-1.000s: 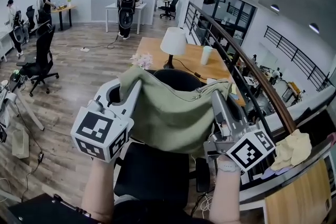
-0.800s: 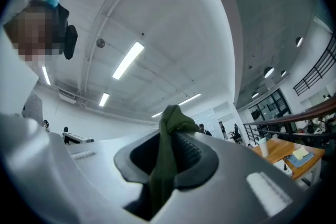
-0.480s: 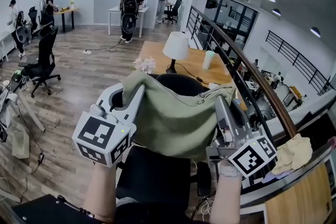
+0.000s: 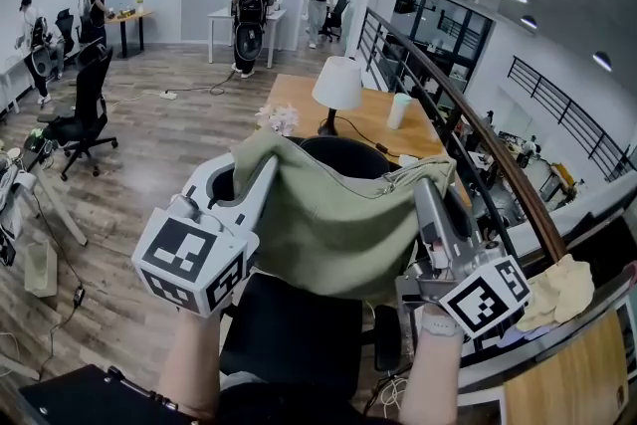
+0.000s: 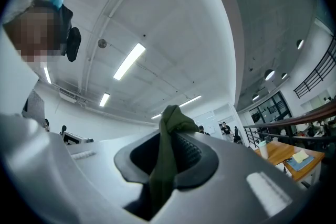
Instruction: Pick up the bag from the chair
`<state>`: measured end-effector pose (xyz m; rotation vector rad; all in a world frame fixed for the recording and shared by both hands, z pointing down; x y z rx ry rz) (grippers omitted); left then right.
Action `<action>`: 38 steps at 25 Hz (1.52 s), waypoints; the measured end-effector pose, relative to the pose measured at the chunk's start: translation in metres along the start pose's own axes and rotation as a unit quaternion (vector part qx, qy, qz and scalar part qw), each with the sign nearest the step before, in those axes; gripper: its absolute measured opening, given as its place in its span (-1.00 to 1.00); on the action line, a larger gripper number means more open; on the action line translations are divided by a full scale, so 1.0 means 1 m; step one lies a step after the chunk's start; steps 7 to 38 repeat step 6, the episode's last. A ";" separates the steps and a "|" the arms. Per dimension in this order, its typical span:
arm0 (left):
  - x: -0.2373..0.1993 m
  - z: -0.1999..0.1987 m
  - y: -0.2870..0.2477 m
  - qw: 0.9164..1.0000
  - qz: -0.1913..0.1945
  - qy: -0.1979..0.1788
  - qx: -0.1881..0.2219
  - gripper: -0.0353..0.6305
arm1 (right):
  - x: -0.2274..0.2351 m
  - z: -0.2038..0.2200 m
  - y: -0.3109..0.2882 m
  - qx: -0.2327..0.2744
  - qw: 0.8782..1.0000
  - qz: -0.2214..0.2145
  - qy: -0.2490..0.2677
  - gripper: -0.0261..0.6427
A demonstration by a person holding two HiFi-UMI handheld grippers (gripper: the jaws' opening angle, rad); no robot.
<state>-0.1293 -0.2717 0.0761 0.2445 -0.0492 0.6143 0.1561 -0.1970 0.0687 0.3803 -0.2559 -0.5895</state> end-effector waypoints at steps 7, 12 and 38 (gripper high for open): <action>0.000 -0.002 0.002 1.000 0.001 0.001 0.002 -0.85 | -0.002 -0.002 0.000 0.000 1.000 -0.003 0.001 -0.75; 0.000 -0.002 0.002 1.000 0.001 0.001 0.002 -0.85 | -0.002 -0.002 0.000 0.000 1.000 -0.003 0.001 -0.75; 0.000 -0.002 0.002 1.000 0.001 0.001 0.002 -0.85 | -0.002 -0.002 0.000 0.000 1.000 -0.003 0.001 -0.75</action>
Point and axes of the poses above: the fingertips, and each gripper's own axes: y backward along the fingers, x to its right, z out of its underside, the point moved 9 cm from there along y, backward along the fingers, and after that the axes turned 7 degrees about -z, right-handed, at the moved point
